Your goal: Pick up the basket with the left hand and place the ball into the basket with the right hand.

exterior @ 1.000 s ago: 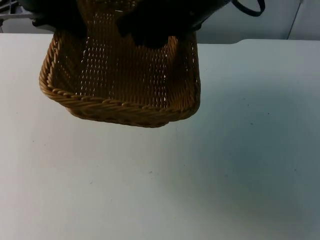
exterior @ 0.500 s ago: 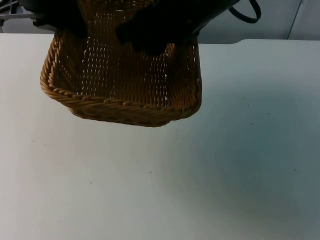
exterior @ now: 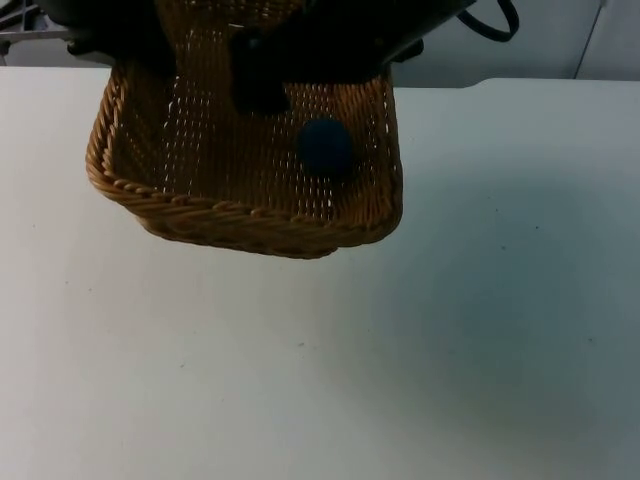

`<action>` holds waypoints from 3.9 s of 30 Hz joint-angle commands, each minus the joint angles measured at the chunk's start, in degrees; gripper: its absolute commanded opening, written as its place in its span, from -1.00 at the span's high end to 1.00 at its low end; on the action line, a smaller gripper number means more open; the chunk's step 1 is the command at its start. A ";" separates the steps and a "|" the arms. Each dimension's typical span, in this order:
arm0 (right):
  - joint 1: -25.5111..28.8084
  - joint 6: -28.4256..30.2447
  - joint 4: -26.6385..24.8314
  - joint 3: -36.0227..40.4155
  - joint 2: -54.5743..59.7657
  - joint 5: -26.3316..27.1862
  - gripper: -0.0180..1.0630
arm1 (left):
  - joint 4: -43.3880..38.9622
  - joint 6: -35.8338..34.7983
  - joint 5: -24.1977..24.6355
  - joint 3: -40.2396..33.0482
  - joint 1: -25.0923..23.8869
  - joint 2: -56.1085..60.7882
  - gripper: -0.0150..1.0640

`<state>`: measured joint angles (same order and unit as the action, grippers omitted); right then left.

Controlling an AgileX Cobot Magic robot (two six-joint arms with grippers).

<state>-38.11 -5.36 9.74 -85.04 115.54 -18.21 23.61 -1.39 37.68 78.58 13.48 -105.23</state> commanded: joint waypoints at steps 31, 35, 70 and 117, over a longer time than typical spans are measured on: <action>-0.34 -1.81 4.83 -1.81 -19.03 -16.18 -0.97 | 1.29 -0.07 -1.18 0.03 0.31 0.02 0.97; 3.56 -3.32 5.97 -1.81 -18.68 -12.52 -0.97 | 1.29 -0.07 -0.95 0.03 0.31 0.02 0.97; 36.97 14.15 -14.42 -1.81 -16.34 -14.26 -0.96 | -0.56 -0.07 -0.69 0.03 0.31 0.02 0.97; 36.97 -6.53 5.91 34.24 -63.34 -22.68 -0.98 | -0.66 0.99 -1.32 0.03 0.31 0.02 0.97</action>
<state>-1.30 -12.27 15.23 -51.04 52.03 -41.75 21.67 0.00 37.87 78.58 13.48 -105.69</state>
